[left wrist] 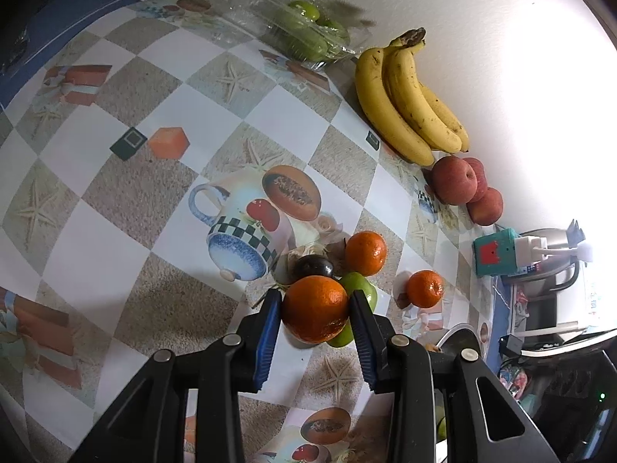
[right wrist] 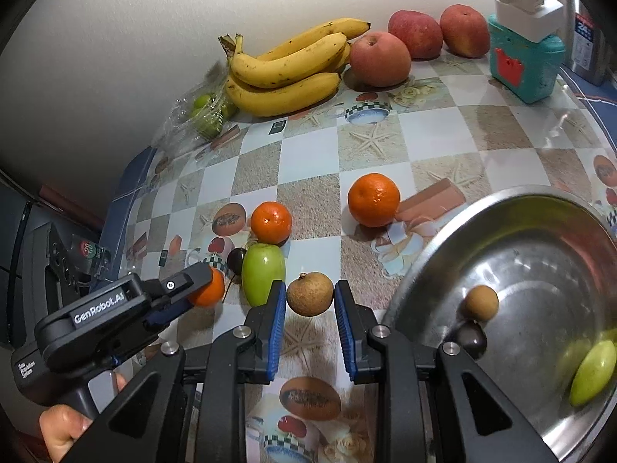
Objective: Organize fruits
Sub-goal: 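Grasp the brown round fruit with the right tool while the left tool grasps a mandarin, then carry the brown fruit with the right tool over the basin while the left tool carries the mandarin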
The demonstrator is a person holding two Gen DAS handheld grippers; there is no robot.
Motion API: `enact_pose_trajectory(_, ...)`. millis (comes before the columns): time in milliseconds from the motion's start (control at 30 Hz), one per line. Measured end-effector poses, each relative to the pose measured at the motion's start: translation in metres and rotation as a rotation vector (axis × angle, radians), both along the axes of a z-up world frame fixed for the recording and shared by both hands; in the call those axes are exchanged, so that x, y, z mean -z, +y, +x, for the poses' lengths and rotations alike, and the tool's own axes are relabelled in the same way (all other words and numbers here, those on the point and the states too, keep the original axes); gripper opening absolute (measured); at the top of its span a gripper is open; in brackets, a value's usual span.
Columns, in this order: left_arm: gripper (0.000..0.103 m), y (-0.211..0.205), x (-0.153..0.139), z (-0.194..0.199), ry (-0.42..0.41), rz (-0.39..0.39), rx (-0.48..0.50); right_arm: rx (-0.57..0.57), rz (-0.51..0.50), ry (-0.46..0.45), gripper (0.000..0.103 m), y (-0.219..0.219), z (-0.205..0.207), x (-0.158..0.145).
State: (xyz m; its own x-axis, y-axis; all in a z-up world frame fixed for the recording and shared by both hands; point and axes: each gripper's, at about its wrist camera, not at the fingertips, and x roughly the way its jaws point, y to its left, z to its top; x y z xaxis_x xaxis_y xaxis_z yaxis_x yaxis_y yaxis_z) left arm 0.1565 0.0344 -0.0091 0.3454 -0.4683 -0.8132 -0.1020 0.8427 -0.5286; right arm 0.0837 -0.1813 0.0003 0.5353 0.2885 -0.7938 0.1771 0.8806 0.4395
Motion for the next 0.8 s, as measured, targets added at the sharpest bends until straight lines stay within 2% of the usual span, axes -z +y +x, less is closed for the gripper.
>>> enact_pose_trajectory(500,0.039,-0.003,-0.027,-0.005,-0.073,0.019,0.004,0.06,-0.006,-0.036,0.027,-0.024,-0.035,-0.025)
enact_pose_trajectory(800,0.039,-0.013,-0.036,-0.01,-0.093,0.032,0.021,0.156,-0.025,0.001,0.027,-0.07,-0.051,-0.021)
